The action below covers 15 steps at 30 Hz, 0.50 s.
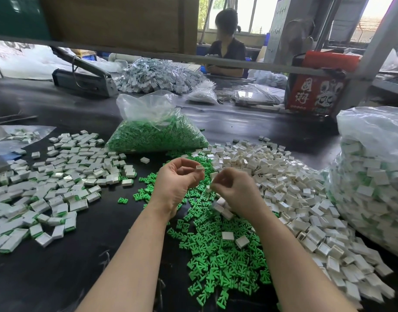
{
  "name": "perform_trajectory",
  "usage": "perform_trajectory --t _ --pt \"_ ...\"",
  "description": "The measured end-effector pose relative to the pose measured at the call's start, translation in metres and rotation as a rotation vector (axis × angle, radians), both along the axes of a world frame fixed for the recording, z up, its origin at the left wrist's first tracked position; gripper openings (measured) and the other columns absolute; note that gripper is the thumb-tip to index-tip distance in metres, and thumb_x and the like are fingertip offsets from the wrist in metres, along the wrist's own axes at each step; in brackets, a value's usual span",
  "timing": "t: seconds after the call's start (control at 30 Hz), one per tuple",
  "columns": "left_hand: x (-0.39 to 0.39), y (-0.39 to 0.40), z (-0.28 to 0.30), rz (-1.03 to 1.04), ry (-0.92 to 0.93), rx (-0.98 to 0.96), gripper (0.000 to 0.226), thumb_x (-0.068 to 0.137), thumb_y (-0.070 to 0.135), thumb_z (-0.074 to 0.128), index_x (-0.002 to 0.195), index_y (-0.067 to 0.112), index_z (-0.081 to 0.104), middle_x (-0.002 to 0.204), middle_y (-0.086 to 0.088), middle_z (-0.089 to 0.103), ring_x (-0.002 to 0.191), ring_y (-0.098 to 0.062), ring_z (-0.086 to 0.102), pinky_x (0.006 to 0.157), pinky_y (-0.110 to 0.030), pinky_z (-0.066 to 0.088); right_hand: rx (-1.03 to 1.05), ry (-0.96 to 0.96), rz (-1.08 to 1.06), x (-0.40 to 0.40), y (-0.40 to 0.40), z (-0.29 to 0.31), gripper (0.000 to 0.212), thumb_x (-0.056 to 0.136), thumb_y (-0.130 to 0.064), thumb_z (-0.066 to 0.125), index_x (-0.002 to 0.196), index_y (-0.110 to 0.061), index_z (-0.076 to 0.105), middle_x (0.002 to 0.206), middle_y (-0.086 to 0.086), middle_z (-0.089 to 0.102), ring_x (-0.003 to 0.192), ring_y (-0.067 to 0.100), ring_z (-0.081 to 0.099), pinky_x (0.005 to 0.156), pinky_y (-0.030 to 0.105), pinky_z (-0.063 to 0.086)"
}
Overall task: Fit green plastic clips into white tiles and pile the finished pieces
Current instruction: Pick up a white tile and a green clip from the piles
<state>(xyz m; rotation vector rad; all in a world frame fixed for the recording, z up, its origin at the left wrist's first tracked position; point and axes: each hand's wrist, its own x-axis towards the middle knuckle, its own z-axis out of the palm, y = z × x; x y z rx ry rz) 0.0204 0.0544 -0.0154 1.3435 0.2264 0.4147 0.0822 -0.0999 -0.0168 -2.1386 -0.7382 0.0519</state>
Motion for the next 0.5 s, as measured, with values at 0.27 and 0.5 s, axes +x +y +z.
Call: perform_trajectory --t 0.27,0.5 --pt "-0.0005 -0.005 0.0014 -0.065 0.02 -0.027 0.023 0.068 0.022 0.079 0.089 0.016 0.076 0.083 -0.004 0.077 0.072 -0.011 0.07 0.064 -0.018 0.054 0.599 0.396 -0.017 0.0008 -0.0076 0.0118 0.016 0.087 -0.002 0.067 0.103 -0.006 0.069 0.099 0.012 0.071 0.069 0.001 0.065 0.059 0.013 0.047" --pt "-0.0007 -0.0069 0.0007 -0.095 0.021 -0.007 0.01 0.079 0.016 0.077 0.088 0.021 0.08 0.085 -0.004 0.076 0.072 -0.009 0.066 0.067 -0.017 0.054 0.657 0.373 -0.01 0.0018 -0.0084 0.0095 0.015 0.091 -0.005 0.063 0.104 -0.004 0.071 0.077 -0.006 0.067 0.057 -0.002 0.052 0.056 0.014 0.044"
